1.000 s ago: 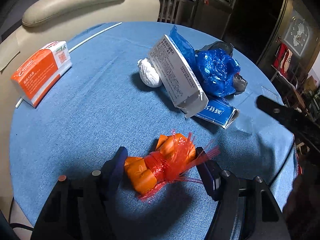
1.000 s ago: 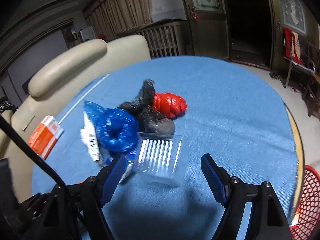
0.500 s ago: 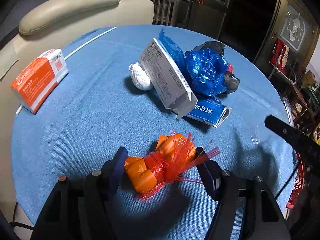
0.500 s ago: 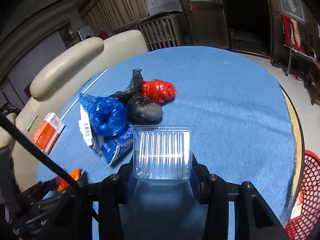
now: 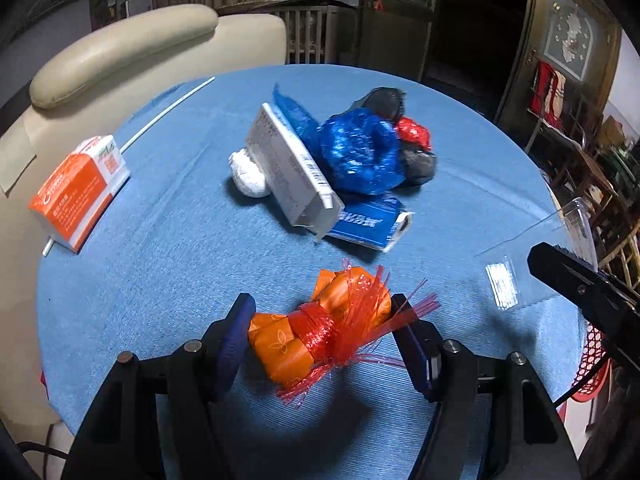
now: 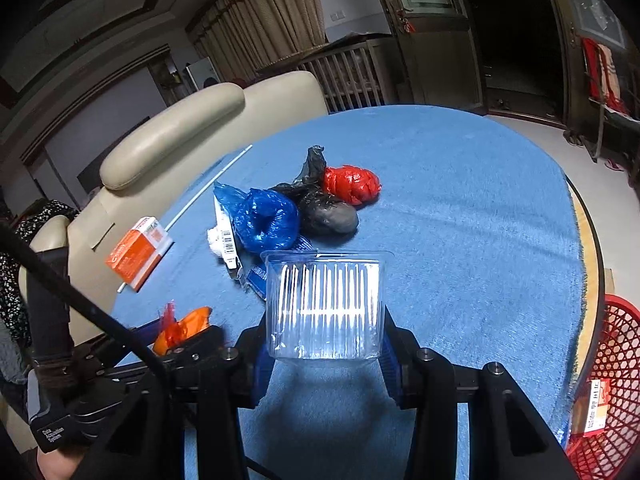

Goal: Collect trash
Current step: 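Carry the orange bag and clear tray to the red basket and release both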

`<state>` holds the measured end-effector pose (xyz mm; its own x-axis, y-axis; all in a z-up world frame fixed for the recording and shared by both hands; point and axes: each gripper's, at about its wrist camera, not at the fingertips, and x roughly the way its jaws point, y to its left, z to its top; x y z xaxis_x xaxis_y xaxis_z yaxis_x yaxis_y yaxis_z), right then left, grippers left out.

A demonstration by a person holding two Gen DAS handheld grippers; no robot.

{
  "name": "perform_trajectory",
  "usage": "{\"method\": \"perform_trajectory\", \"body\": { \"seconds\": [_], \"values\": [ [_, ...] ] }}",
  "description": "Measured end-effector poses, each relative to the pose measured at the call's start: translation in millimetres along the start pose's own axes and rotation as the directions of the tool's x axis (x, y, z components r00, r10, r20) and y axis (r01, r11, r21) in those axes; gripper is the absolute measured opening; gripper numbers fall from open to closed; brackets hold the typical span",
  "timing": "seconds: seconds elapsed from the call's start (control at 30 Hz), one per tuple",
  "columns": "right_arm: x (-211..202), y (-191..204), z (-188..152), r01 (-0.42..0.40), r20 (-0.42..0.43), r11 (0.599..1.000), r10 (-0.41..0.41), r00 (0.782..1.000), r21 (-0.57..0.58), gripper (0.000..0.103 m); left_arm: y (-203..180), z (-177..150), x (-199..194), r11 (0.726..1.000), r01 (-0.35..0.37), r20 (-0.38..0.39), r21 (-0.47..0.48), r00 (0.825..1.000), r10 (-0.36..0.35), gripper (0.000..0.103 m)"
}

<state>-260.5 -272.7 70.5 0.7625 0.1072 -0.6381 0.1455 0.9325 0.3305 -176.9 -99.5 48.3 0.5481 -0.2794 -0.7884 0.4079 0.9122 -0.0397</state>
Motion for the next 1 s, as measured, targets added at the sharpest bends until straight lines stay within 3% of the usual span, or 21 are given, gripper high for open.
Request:
{"method": "perform_trajectory", "body": {
  "seconds": [1.0],
  "values": [
    [-47.4, -46.8, -13.4, 0.016, 0.059, 0.995, -0.022, 0.998, 0.100, 0.048, -50.9, 0.5, -23.3, 0.990, 0.037, 0.044, 0.136, 0.998, -0.043, 0.070]
  ]
}}
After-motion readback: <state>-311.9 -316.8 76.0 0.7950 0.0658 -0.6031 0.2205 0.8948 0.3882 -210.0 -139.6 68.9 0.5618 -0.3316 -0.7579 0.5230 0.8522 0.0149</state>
